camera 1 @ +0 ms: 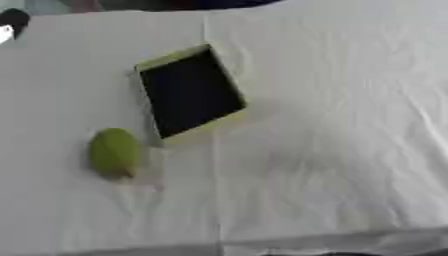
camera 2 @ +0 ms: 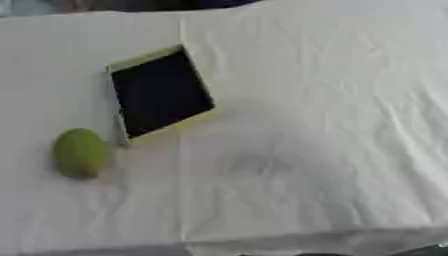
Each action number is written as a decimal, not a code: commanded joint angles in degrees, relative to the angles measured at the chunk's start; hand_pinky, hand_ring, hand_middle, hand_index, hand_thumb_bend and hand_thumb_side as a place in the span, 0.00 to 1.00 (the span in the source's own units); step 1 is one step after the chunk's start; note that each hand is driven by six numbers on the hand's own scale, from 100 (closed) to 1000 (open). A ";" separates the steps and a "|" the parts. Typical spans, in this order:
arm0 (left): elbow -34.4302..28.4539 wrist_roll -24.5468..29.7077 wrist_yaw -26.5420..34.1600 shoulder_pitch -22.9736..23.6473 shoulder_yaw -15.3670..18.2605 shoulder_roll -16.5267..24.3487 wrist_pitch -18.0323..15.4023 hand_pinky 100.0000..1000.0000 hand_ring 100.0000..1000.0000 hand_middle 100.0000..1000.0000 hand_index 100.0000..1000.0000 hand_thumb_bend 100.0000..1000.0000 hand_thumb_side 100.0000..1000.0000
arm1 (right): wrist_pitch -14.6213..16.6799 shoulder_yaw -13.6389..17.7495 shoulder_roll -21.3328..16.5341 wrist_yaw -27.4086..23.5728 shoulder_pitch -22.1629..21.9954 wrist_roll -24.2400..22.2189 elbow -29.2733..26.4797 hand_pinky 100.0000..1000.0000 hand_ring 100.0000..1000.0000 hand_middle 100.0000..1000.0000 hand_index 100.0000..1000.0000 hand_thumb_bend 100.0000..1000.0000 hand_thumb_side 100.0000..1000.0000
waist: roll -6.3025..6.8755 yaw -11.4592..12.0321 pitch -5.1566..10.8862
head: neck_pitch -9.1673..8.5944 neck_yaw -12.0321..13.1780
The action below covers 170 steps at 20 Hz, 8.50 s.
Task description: Pick up objects on the table and place them in the box.
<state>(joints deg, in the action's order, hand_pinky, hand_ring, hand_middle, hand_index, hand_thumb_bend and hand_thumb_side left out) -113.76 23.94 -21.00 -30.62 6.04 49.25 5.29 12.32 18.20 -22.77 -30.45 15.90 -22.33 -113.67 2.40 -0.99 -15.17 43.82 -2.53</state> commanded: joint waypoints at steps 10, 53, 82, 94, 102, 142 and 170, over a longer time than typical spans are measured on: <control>-0.83 -9.77 9.69 3.68 5.92 2.88 -4.09 0.63 0.56 0.60 0.76 0.28 0.00 | -0.04 0.22 -1.71 0.05 0.79 0.09 -0.92 0.87 0.71 0.53 0.82 0.00 0.55 | 0.06 -0.21 0.87 | 0.23 0.41; 3.40 19.03 -6.58 1.10 -27.39 4.69 -1.04 0.73 0.78 0.77 0.84 0.72 0.00 | -0.69 -0.71 -1.30 -0.60 1.71 -1.19 -0.92 0.87 0.71 0.53 0.82 0.00 0.55 | 0.39 -2.90 0.30 | -0.61 2.10; 9.09 27.82 -20.19 -0.73 -27.69 -2.91 3.86 0.71 0.81 0.82 0.83 0.72 0.00 | -1.00 -0.78 -0.61 -0.50 1.58 -1.84 -0.92 0.88 0.71 0.53 0.82 0.00 0.55 | -0.11 -2.67 -0.10 | -0.71 1.98; 14.16 26.70 -21.03 -1.31 -28.81 -5.84 3.72 0.67 0.76 0.76 0.82 0.66 0.00 | -1.17 -0.64 -0.29 -0.31 1.43 -1.96 -0.92 0.88 0.71 0.53 0.82 0.00 0.55 | -0.21 -2.82 -0.24 | -0.87 2.10; 16.14 24.11 -22.59 -1.26 -29.15 -6.94 4.43 0.60 0.67 0.67 0.77 0.55 0.00 | -1.32 -0.55 -0.10 -0.22 1.29 -2.09 -0.92 0.88 0.71 0.53 0.82 0.00 0.55 | -0.24 -2.83 -0.26 | -0.98 2.12; 2.87 24.80 -12.93 -4.79 -23.77 -1.33 12.56 0.23 0.31 0.42 0.41 0.58 0.00 | -1.77 -0.45 -0.30 -0.61 1.20 -2.24 -0.92 0.89 0.71 0.53 0.82 0.00 0.55 | 0.11 -2.79 -0.05 | -0.93 1.28; 25.95 23.12 -31.47 -33.03 -29.10 -30.95 8.23 0.22 0.28 0.41 0.44 0.55 0.00 | -2.06 -1.32 -0.20 -1.82 2.65 -2.55 -0.92 0.88 0.71 0.53 0.82 0.00 0.55 | -0.24 -4.27 -0.30 | -1.85 1.67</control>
<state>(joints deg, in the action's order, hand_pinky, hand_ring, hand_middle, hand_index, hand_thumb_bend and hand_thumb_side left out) -88.81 47.44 -51.28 -62.09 -23.27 18.74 13.68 10.30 16.58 -21.75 -32.13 17.97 -24.86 -113.67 2.44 -5.23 -16.49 42.69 -0.68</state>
